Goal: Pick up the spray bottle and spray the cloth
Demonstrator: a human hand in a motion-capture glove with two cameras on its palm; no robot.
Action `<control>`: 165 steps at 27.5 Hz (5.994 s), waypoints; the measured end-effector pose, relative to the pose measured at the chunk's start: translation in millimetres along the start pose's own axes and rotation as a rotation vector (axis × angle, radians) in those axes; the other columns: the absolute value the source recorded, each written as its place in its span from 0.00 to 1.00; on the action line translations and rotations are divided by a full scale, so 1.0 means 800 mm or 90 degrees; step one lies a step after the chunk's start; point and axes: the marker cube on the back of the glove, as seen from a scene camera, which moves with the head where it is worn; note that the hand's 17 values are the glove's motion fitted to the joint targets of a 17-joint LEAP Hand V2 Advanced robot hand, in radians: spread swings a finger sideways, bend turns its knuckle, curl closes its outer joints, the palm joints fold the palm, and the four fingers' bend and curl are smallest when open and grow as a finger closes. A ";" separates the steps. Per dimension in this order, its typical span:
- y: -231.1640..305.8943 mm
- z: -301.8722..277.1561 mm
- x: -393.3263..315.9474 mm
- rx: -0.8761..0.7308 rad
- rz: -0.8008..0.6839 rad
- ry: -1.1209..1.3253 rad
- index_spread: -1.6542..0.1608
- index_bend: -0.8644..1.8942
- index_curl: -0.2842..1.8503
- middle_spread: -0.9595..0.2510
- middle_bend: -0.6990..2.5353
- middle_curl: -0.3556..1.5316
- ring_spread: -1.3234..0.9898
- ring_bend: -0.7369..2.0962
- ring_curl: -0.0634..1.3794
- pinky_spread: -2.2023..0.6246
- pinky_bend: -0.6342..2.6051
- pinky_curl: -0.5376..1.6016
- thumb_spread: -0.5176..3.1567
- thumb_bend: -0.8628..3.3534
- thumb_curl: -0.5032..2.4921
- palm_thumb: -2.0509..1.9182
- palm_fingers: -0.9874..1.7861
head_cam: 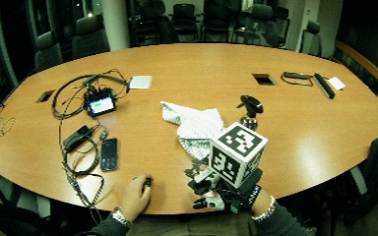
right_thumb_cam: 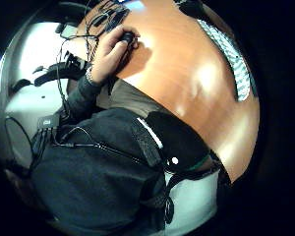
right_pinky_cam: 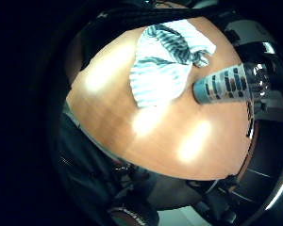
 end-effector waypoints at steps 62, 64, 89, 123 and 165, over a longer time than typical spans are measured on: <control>-0.117 -0.012 0.211 0.403 0.301 -0.623 0.74 0.38 0.31 0.63 0.30 0.41 0.50 0.39 0.30 0.81 0.23 0.37 0.41 0.21 0.30 0.74 0.73; -0.125 -0.009 0.210 0.414 0.295 -0.659 0.74 0.38 0.31 0.62 0.31 0.41 0.50 0.39 0.30 0.81 0.23 0.36 0.40 0.21 0.30 0.74 0.73; -0.137 0.006 0.208 0.561 0.262 -0.647 0.75 0.43 0.38 0.62 0.34 0.44 0.49 0.43 0.35 0.69 0.32 0.41 0.28 0.20 0.38 0.74 0.85; -0.179 -0.070 0.157 -0.374 0.211 -0.089 0.75 0.46 0.41 0.61 0.36 0.45 0.50 0.45 0.36 0.70 0.33 0.43 0.25 0.20 0.42 0.73 0.84; -0.229 -0.083 0.101 0.313 -0.055 -0.627 0.75 0.42 0.41 0.62 0.34 0.44 0.51 0.44 0.35 0.72 0.33 0.43 0.28 0.20 0.44 0.74 0.82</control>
